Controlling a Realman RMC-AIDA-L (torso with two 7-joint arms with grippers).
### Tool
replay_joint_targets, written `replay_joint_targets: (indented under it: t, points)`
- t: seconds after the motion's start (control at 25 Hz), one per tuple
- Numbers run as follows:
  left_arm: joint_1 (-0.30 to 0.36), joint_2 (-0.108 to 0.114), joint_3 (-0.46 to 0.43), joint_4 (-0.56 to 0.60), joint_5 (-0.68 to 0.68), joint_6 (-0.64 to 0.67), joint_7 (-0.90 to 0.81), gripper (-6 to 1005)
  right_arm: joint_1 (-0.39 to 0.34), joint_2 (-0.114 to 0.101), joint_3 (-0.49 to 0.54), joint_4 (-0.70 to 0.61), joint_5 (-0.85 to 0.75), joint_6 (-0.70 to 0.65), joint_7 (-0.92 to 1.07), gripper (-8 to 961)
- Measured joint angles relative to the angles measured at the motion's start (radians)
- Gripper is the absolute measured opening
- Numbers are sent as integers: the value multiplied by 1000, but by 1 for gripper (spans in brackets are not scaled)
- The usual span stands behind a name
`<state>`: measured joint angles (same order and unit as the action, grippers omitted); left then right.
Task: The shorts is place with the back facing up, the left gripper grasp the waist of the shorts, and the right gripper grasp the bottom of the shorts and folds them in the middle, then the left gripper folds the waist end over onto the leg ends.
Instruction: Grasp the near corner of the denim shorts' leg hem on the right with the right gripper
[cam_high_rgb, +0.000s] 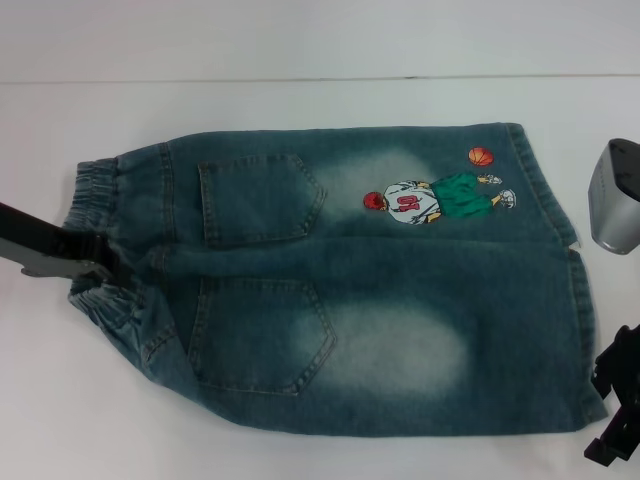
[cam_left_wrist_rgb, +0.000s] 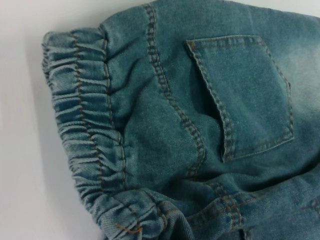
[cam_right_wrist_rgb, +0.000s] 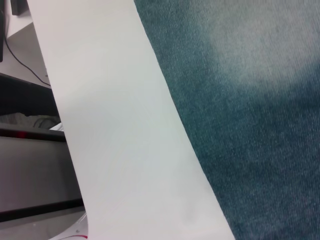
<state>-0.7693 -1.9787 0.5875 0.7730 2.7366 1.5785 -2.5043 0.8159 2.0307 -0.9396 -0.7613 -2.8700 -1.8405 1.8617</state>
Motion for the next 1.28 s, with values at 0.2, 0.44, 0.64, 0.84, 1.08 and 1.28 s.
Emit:
replay_joint_targets:
  t: [0.2,0.44,0.64,0.84,1.08,1.28]
  points:
    - [0,0,-2,0,0,-1,1,67,4,2,-1,-2,-1,9,-3,875]
    - [-1,0,-1,0,0,-2,2,68,9,4,-13,6,-7,23,-2,774]
    - [-1,1,-2,0,0,-2,2,69,11,3,-17,6,-8,23,-1,618]
    - [-3,3,-3,0,0,-2,2,70,11,3,-18,5,-8,23,-2,410]
    - [-6,3,-3,0,0,-2,2,72,12,3,-18,6,-8,31,-3,157]
    - [-6,5,-3,0,0,-2,0,73,12,3,-18,7,-7,38,-4,39]
